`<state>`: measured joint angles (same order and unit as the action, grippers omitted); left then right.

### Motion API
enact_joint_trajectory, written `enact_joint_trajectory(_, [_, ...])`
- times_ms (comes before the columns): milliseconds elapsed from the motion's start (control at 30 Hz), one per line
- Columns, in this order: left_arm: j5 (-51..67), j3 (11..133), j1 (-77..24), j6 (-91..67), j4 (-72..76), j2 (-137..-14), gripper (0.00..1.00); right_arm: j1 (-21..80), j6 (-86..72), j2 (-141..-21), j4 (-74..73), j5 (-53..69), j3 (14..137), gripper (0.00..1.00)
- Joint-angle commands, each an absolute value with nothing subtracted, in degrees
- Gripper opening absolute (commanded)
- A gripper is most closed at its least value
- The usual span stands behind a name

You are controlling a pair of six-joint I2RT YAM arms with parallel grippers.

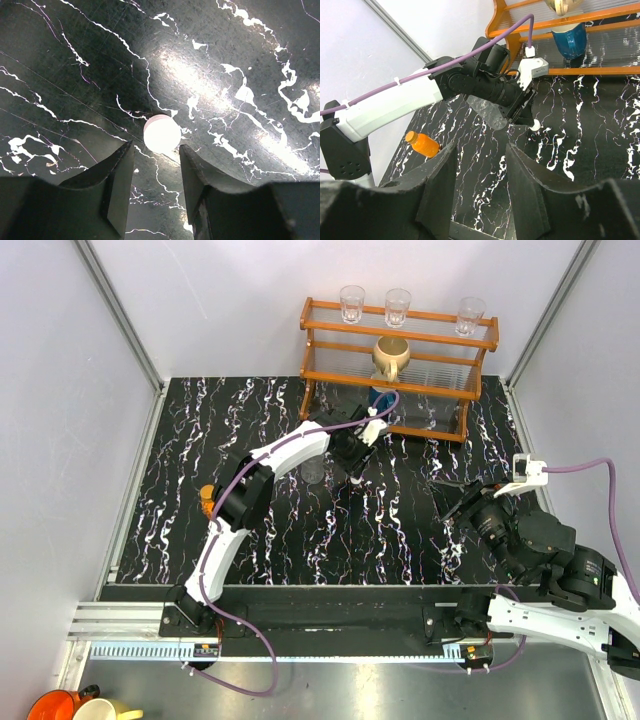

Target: Screw on the bottle caps

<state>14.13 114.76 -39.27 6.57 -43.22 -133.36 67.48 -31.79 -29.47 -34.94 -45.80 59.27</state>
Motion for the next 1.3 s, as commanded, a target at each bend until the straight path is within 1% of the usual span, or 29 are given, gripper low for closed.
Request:
enact_joint_trajectory(0, [13.45,115.58,-39.29,6.24,-40.52,-132.72,0.44,67.59,-32.08,-29.53,-32.70,-45.53,60.47,0.52])
enact_joint_trajectory(633, [8.09,113.91,-40.87,7.73,-39.29,-133.86,0.40,67.59,-31.90,-27.77,-32.61,-45.18,59.50,0.52])
enact_joint_trajectory(933, [6.77,113.20,-40.87,8.08,-38.94,-134.21,0.33,67.59,-31.82,-27.51,-32.69,-45.00,59.15,0.52])
enact_joint_trajectory(1200, [7.21,113.03,-41.04,8.09,-38.67,-134.56,0.30,67.59,-31.82,-27.51,-32.61,-44.82,59.24,0.52])
enact_joint_trajectory(1267, [7.29,112.94,-41.04,8.09,-38.67,-134.82,0.26,67.59,-31.82,-27.51,-32.61,-44.74,59.41,0.52])
